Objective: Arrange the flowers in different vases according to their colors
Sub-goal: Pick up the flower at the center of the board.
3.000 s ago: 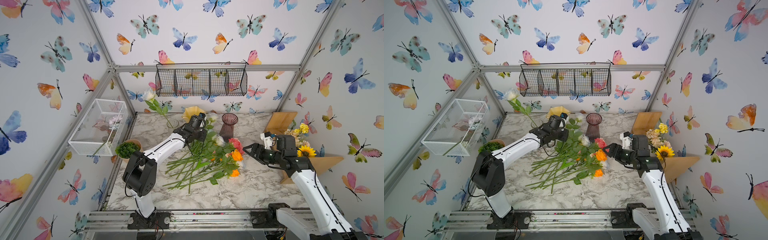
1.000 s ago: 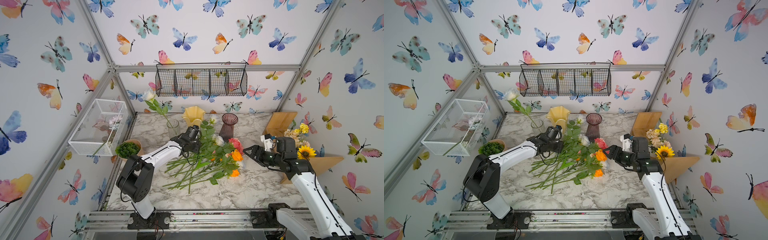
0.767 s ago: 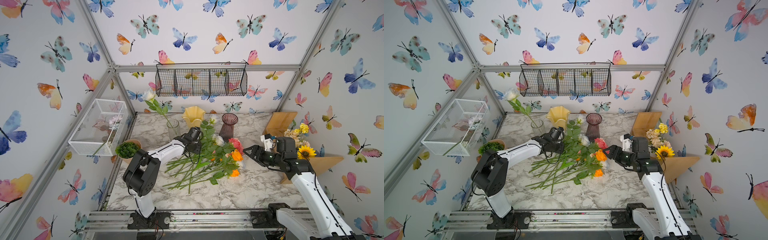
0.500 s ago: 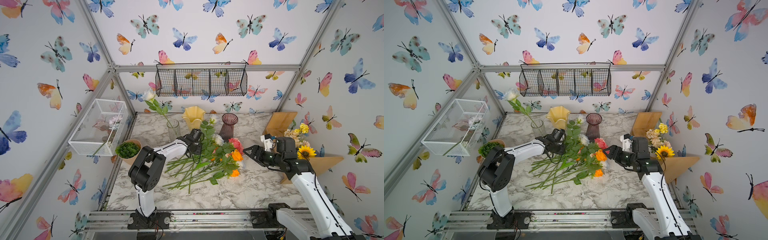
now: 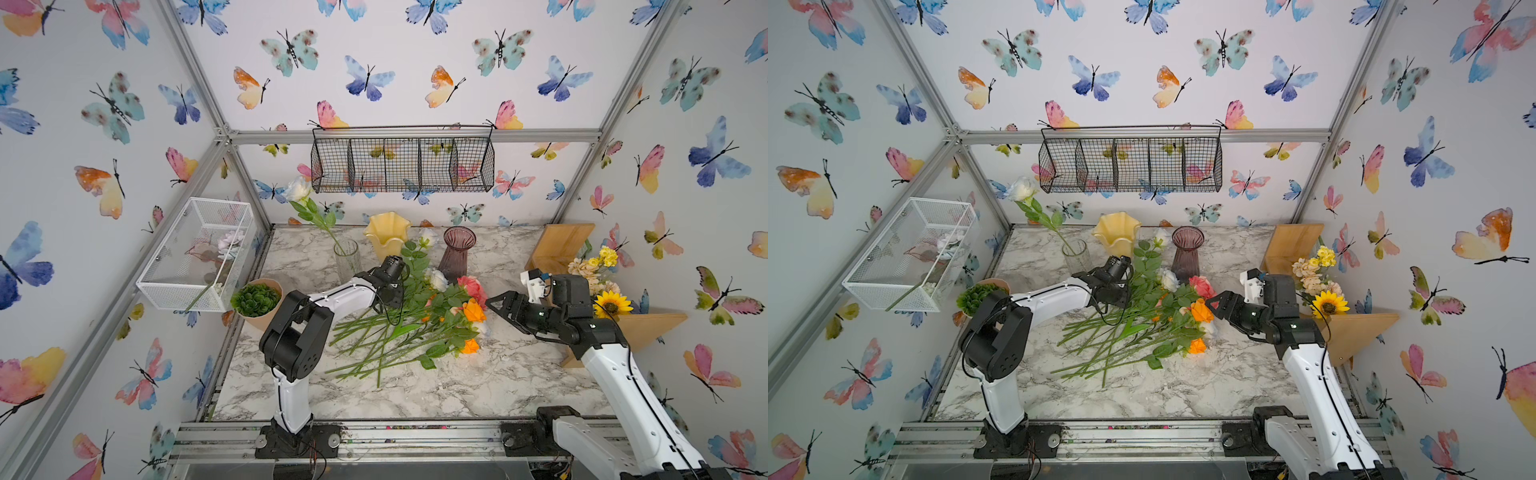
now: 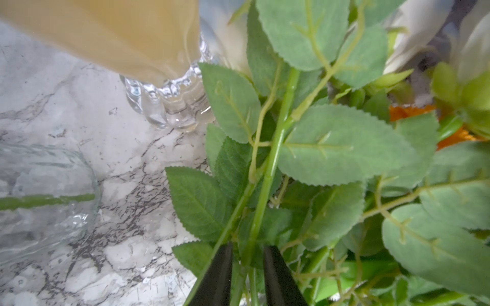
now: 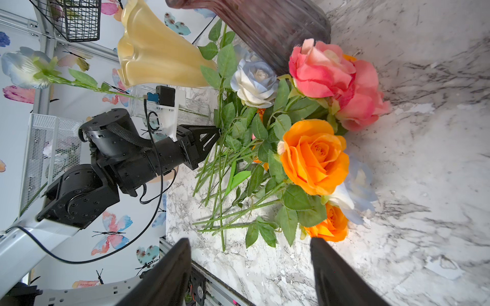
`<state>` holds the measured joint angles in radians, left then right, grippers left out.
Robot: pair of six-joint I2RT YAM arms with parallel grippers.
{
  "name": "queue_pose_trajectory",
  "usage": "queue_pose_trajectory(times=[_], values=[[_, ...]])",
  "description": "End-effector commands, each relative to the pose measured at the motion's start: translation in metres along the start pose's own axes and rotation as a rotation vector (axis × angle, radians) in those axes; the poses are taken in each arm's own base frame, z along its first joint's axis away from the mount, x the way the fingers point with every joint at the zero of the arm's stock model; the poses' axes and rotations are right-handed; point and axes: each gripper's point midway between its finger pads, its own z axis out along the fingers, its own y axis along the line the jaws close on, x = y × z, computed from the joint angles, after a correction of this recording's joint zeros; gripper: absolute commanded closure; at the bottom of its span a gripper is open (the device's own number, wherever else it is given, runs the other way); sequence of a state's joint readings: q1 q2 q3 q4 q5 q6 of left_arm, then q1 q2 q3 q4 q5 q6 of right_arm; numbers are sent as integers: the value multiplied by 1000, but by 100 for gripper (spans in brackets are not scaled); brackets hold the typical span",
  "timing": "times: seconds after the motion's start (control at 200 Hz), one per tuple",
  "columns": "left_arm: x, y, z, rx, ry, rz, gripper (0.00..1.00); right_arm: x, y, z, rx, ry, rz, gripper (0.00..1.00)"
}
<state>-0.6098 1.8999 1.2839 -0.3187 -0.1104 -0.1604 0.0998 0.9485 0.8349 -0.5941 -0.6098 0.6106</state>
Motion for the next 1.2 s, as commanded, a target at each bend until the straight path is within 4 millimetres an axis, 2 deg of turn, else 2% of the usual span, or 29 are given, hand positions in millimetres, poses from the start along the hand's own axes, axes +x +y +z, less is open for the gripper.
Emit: queue_pose_trajectory(times=[0.0, 0.476, 0.791, 0.966, 1.196], values=[[2, 5, 6, -31, 18, 14, 76, 3, -2, 1, 6, 2, -2, 27], [4, 6, 11, -23, 36, 7, 77, 3, -1, -1, 3, 1, -1, 27], [4, 6, 11, -21, 37, 11, 86, 3, 1, -3, 1, -5, -3, 27], [2, 8, 10, -36, 27, 19, 94, 1, 2, -4, 2, -10, -6, 27], [-14, 2, -6, -52, -41, 70, 100, 1, 3, -5, 5, -13, -6, 27]])
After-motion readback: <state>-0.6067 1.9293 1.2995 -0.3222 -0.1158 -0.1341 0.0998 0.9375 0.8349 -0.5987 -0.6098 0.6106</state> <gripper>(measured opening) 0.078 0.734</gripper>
